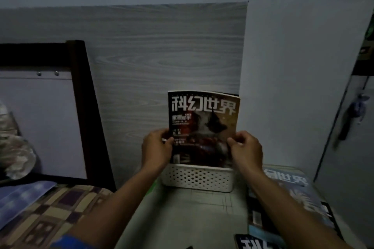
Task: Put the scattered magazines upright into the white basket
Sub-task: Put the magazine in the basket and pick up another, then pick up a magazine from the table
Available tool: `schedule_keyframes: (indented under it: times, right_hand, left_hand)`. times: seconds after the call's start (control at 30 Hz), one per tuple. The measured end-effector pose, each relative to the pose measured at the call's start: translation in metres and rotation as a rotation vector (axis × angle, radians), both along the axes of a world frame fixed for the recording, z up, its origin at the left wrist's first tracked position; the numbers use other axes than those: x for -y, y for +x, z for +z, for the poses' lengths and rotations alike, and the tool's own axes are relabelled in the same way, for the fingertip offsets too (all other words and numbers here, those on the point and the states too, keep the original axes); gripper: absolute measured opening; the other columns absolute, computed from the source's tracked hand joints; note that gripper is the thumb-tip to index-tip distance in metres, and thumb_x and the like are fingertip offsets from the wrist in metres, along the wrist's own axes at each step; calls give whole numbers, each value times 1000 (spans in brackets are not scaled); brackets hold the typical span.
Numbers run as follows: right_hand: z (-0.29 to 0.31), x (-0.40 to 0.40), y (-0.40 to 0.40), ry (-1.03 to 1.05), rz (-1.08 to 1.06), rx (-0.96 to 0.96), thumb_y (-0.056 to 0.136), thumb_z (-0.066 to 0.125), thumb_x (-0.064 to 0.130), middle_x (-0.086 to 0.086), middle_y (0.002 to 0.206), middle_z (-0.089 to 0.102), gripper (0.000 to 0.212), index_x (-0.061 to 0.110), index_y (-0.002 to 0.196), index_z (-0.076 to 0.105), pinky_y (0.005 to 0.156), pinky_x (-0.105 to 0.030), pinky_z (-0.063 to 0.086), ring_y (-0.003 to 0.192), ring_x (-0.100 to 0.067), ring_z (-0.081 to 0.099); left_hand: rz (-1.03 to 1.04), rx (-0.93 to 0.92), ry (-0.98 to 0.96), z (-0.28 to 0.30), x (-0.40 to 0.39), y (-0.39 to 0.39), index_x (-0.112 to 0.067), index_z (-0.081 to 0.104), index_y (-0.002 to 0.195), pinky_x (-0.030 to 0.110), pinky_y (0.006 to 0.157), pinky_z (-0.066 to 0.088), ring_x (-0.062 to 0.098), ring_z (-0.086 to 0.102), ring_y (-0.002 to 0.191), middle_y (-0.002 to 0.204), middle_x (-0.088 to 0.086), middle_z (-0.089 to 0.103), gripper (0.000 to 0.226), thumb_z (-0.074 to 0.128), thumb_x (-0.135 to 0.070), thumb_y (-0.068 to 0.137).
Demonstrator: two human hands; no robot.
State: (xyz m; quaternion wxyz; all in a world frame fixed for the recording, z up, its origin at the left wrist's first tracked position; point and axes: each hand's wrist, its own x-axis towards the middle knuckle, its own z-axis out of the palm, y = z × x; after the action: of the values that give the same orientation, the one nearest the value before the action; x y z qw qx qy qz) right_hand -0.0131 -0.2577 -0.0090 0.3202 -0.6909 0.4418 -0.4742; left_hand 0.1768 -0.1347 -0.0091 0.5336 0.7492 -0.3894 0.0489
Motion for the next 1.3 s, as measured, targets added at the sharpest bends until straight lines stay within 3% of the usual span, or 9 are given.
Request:
schedule_keyframes:
  times: [0.17, 0.37, 0.6, 0.73, 0.87, 1.0, 1.1, 1.23, 1.3]
  right_hand:
    - [-28, 12, 6, -67, -45, -175, 84, 72, 20, -6, 89, 72, 9, 12, 86, 75, 74, -32, 50, 82, -23, 65]
    - [-25, 21, 5, 21, -41, -167, 80, 77, 22, -4, 69, 68, 21, 12, 64, 68, 65, -27, 44, 70, -21, 65]
    - [-29, -42, -35, 62, 220, -109, 89, 65, 18, 0, 98, 69, 7, 16, 95, 68, 78, -31, 49, 92, -19, 63]
    - [-55, -129, -99, -66, 425, -159, 92, 57, 7, 12, 87, 71, 24, 28, 88, 69, 69, -23, 52, 80, -4, 65]
    - [-71, -195, -142, 77, 602, -533, 88, 62, 22, 9, 82, 74, 11, 32, 85, 67, 71, -27, 56, 75, -4, 67]
    - [-68, -228, -148, -173, 638, -984, 80, 57, 58, 11, 115, 61, 47, 32, 119, 61, 81, -27, 47, 101, -11, 60]
    - [-70, -245, -152, -270, 645, -1165, 79, 51, 67, 3, 123, 47, 61, 30, 127, 53, 79, -35, 46, 102, -26, 60]
    - [-77, -263, -158, -183, 524, -1139, 83, 50, 65, -2, 126, 41, 54, 28, 122, 51, 79, -36, 46, 100, -29, 61]
    - [-81, -272, -160, -156, 478, -1111, 86, 48, 64, -3, 127, 38, 52, 26, 121, 50, 79, -36, 46, 98, -30, 62]
  left_hand:
    - [63, 145, 95, -36, 5, 10, -23, 71, 104, 29, 72, 49, 11, 60, 81, 98, -5, 70, 17, 67, -19, 88]
    - [134, -28, 51, -45, 6, 12, -14, 57, 70, 35, 63, 49, 18, 59, 68, 72, -2, 61, 22, 77, -16, 78]
    - [-140, -71, 149, -43, -65, -35, -16, 65, 105, 34, 84, 50, 16, 60, 96, 106, 0, 64, 19, 68, -21, 88]
    - [-397, 94, 591, -63, -174, -72, -35, 66, 89, 32, 73, 55, 1, 65, 78, 85, -16, 70, 12, 60, -45, 86]
    - [48, 499, 986, -87, -246, -115, -35, 54, 106, 32, 66, 44, 16, 57, 95, 105, -8, 61, 32, 37, -55, 90]
    - [95, 186, 848, -90, -260, -138, -35, 41, 135, 42, 89, 47, 26, 49, 120, 143, 1, 43, 51, 46, -57, 89]
    - [-13, -229, 464, -80, -257, -143, -46, 37, 136, 49, 106, 41, 26, 44, 132, 157, -3, 26, 64, 70, -41, 82]
    - [-101, -1303, -188, -61, -253, -136, -25, 57, 114, 40, 71, 59, 26, 62, 96, 111, 3, 54, 54, 77, -8, 66]
    - [-209, -1345, -67, -58, -254, -143, -20, 65, 89, 28, 59, 52, 20, 62, 77, 92, 5, 64, 25, 76, -15, 67]
